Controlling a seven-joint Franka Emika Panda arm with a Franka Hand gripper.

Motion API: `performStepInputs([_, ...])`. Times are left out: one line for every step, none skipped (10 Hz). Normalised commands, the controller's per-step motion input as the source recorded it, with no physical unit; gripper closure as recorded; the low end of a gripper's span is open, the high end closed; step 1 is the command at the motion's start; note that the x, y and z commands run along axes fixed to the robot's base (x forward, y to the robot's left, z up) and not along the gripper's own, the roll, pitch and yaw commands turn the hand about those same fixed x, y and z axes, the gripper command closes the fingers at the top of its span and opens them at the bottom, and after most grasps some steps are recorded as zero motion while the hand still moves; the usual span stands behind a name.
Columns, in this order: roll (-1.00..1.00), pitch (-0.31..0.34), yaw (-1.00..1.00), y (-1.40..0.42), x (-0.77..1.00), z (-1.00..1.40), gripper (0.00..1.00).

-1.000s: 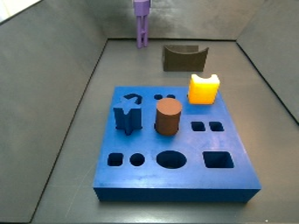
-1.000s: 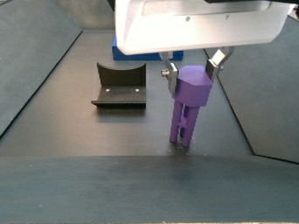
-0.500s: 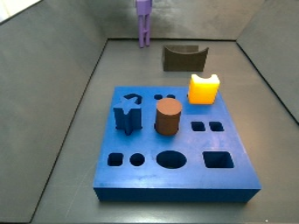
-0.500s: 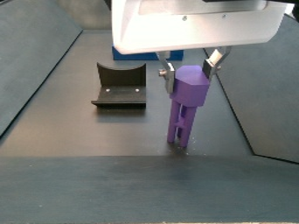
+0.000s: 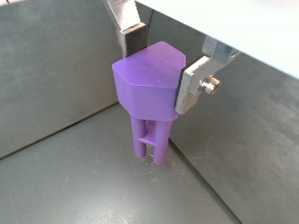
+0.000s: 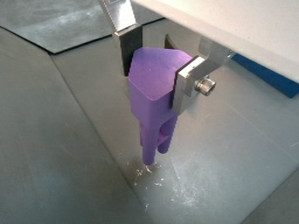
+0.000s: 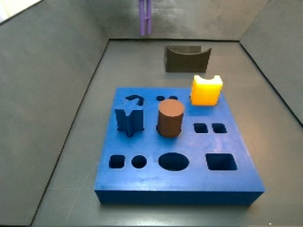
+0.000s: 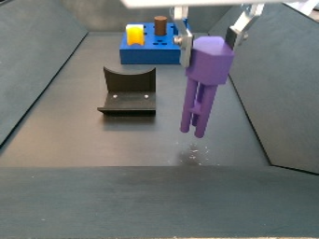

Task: Pick up the 3 prong object. Move up. Move to above the board. Insert the 3 prong object.
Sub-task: Move to above the board.

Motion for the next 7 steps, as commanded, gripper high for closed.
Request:
performStepInputs([0.09, -0.008, 0.09, 0.08, -0.32, 1.0, 1.0])
performStepInputs([0.1, -0.02, 0.07, 0.05, -0.29, 1.0, 1.0])
performStepInputs([0.11, -0.011, 0.06, 0.04, -0.26, 1.0, 1.0])
performStepInputs([0.1, 0.021, 0.04, 0.04, -0.21, 0.98, 1.0])
performStepInputs([0.07, 0.035, 0.03, 0.03, -0.15, 0.8, 1.0])
performStepInputs([0.06, 0.047, 0.02, 0.02, -0.08, 0.56, 1.0])
performStepInputs([0.05, 0.07, 0.02, 0.02, -0.04, 0.39, 1.0])
